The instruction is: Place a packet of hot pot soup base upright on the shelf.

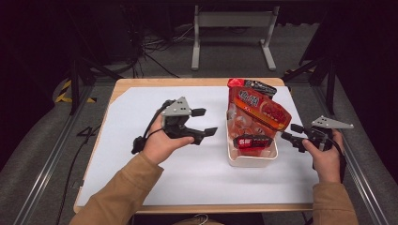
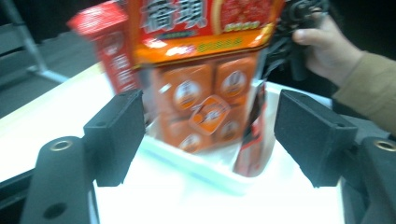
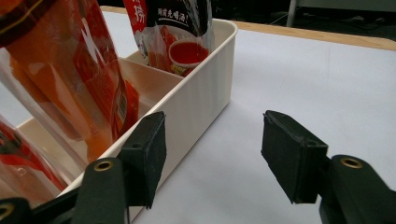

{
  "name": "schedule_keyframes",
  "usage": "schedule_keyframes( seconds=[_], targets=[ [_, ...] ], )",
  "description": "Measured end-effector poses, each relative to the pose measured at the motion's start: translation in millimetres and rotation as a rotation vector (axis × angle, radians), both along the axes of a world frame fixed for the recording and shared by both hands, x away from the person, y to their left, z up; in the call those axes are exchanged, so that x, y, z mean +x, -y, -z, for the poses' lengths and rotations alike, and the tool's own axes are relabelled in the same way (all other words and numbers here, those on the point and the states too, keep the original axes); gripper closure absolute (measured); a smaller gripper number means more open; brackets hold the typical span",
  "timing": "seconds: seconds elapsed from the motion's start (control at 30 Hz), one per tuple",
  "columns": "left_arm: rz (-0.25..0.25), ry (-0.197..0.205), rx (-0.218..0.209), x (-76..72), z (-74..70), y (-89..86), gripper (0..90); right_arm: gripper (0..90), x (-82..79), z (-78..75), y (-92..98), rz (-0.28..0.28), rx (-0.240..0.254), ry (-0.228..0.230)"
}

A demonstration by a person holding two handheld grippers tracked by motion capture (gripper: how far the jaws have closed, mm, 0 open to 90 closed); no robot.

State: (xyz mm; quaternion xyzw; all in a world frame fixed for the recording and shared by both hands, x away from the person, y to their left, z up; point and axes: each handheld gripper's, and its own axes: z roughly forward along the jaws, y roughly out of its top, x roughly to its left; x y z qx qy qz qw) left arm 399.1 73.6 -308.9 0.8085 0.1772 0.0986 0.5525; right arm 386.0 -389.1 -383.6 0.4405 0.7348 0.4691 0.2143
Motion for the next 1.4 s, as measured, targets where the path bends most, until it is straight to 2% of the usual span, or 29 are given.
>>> schedule_keyframes(
  seconds=[0.07, 0.1, 0.17, 0.23, 0.3, 0.37, 0.43, 0.47, 0.6, 0.7, 0.73, 0.83, 0.93, 1.03, 1.1, 1.27, 1.4],
  targets=[
    [-0.022, -0.001, 0.003, -1.1, 2.2, -11.8, 23.8, 38.4, -0.3, 0.1, -0.6, 0.0, 0.0, 0.001],
    [-0.022, -0.001, 0.003, -1.1, 2.2, -11.8, 23.5, 37.9, -0.6, 0.0, -0.8, -0.001, 0.0, 0.002],
    [-0.067, -0.007, 0.006, -3.4, 7.8, -32.5, 23.1, 37.2, -1.2, 0.0, -0.5, 0.002, 0.001, 0.002],
    [-0.075, -0.009, 0.014, -3.8, 9.6, -38.8, 22.5, 36.5, -1.5, 0.4, 0.2, 0.004, 0.003, 0.003],
    [-0.118, -0.025, -0.003, -6.6, 14.2, -58.4, 22.0, 35.9, -1.5, 1.1, 0.5, 0.006, 0.007, 0.003],
    [-0.13, -0.022, -0.002, -7.1, 15.1, -63.1, 21.1, 35.3, -1.6, 1.9, 0.8, 0.011, 0.009, 0.002],
    [-0.168, -0.024, 0.009, -9.3, 20.7, -80.6, 20.2, 35.1, -2.0, 2.5, 1.1, 0.013, 0.008, 0.002],
    [-0.168, -0.024, 0.009, -9.3, 20.7, -80.6, 20.2, 34.8, -2.2, 2.7, 1.1, 0.014, 0.009, 0.002],
    [-0.209, -0.046, 0.025, -12.6, 35.3, -101.9, 20.0, 34.7, -2.9, 3.4, 1.8, 0.014, 0.011, 0.006],
    [-0.242, -0.075, 0.016, -14.5, 46.9, -113.8, 20.0, 34.7, -3.1, 4.4, 2.7, 0.017, 0.011, 0.005],
    [-0.251, -0.069, 0.021, -14.4, 51.4, -117.9, 19.9, 34.6, -3.0, 5.0, 3.0, 0.018, 0.011, 0.006],
    [-0.277, -0.061, 0.042, -15.1, 60.1, -124.6, 19.5, 34.5, -2.8, 6.6, 3.0, 0.017, 0.01, 0.005],
    [-0.285, -0.072, 0.043, -16.8, 70.3, -131.0, 19.1, 34.1, -2.4, 7.6, 2.9, 0.014, 0.004, 0.005],
    [-0.319, -0.069, 0.045, -18.9, 81.0, -138.4, 18.8, 33.8, -2.3, 7.9, 2.9, 0.014, 0.004, 0.005],
    [-0.327, -0.084, 0.058, -19.2, 86.5, -144.1, 18.8, 33.7, -2.3, 7.8, 3.0, 0.014, 0.003, 0.008],
    [-0.355, -0.106, 0.014, -17.8, 92.0, -152.1, 19.0, 33.6, -1.9, 8.3, 2.0, 0.012, -0.003, 0.01],
    [-0.356, -0.111, 0.019, -17.4, 93.5, -152.6, 18.9, 33.3, -1.8, 7.9, 0.2, 0.006, -0.006, 0.015]
  ],
)
